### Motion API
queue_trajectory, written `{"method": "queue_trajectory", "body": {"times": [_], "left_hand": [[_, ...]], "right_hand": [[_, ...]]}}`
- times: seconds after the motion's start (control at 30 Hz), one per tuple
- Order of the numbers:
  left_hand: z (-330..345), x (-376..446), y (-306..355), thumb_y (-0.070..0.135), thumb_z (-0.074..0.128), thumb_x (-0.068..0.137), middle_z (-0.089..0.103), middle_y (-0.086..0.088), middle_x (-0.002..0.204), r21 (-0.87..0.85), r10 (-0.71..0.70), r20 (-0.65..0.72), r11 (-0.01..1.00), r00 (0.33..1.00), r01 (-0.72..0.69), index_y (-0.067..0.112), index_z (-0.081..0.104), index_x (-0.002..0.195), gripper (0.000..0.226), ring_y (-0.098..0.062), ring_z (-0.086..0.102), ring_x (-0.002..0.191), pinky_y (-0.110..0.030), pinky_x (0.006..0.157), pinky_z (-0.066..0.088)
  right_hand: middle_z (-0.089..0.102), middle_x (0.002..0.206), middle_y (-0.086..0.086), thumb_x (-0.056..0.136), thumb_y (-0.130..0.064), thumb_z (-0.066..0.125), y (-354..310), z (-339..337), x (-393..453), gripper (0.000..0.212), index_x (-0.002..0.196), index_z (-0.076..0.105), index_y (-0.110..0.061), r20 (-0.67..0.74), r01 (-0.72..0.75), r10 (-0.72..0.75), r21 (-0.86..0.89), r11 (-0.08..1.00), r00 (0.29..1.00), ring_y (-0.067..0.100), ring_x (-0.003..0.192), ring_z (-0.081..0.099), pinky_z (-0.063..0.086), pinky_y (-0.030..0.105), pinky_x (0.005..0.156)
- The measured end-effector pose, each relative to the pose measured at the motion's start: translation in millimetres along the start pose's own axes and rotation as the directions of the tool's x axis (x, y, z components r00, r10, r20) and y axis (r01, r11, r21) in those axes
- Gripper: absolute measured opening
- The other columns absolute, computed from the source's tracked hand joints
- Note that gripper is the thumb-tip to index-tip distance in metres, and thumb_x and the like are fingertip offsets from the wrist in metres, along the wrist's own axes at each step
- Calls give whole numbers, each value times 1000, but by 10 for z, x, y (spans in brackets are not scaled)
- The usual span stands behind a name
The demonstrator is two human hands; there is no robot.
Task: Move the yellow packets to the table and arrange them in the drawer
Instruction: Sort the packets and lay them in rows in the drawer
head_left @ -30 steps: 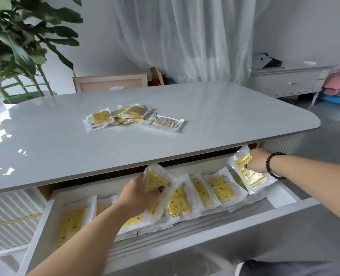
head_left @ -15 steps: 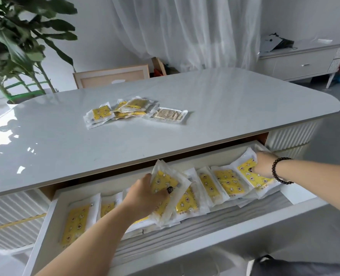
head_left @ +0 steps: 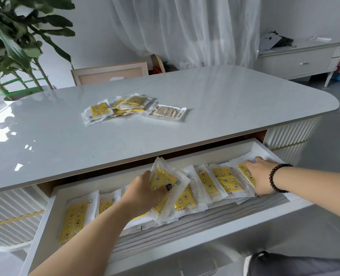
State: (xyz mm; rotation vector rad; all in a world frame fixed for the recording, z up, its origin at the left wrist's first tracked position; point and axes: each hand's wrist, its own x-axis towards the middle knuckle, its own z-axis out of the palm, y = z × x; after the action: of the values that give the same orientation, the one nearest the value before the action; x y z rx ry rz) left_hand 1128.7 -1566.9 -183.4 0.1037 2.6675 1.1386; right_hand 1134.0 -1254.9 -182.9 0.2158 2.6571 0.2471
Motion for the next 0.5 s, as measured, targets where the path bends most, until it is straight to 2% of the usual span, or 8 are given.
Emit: {"method": "queue_trajectory", "body": {"times": [0.07,0.1,0.17,0.23,0.37,0.43,0.5], "left_hand": [[-1,8,4,27,65,86,68,1,92,-31,-13,2,999,1000,13,19,58,103,20,-15,64,80,-24,59,51],[1,13,2,27,66,86,68,1,92,-59,-23,6,998,1000,23,18,59,103,20,-16,65,81,-25,61,52],[5,15,-10,24,67,86,71,-2,93,-178,-55,22,982,998,59,16,62,103,19,-20,68,84,-32,71,57],[1,6,-20,19,68,86,73,-4,95,-328,-99,58,938,993,113,15,63,104,19,-23,70,86,-37,78,58],[-11,-3,-11,6,63,86,74,-9,95,-511,-134,184,833,974,211,12,64,108,23,-28,71,89,-41,84,57],[-18,-14,7,3,61,88,75,-10,94,-588,-126,252,768,959,256,10,63,108,21,-28,72,88,-39,78,58],[-22,-21,21,0,58,90,75,-11,95,-642,-93,298,717,950,272,6,63,109,20,-27,72,86,-36,73,57]], "right_hand": [[36,123,8,78,-17,66,26,23,48,46,111,34,-20,-50,5,-6,-9,1000,999,18,76,53,42,22,52],[37,124,8,80,-16,65,35,36,75,51,120,34,-19,-72,1,-2,-17,1000,997,19,76,54,42,23,52],[37,125,9,83,-16,62,44,51,119,62,134,28,-14,-102,-8,5,-29,1000,995,22,77,56,43,25,55],[38,124,10,84,-16,61,28,61,146,61,135,29,-13,-130,-4,-3,-57,998,992,21,72,53,43,26,54],[41,123,10,83,-18,62,13,5,145,54,130,36,-13,-90,-2,-5,-85,996,996,18,69,50,39,22,49],[44,120,9,84,-22,61,-10,-99,93,39,119,46,-13,-89,7,-17,-114,993,996,19,79,56,47,24,56],[53,111,6,86,-26,57,-95,-252,14,19,101,54,-14,-220,44,-50,-30,999,974,19,84,59,54,29,68]]}}
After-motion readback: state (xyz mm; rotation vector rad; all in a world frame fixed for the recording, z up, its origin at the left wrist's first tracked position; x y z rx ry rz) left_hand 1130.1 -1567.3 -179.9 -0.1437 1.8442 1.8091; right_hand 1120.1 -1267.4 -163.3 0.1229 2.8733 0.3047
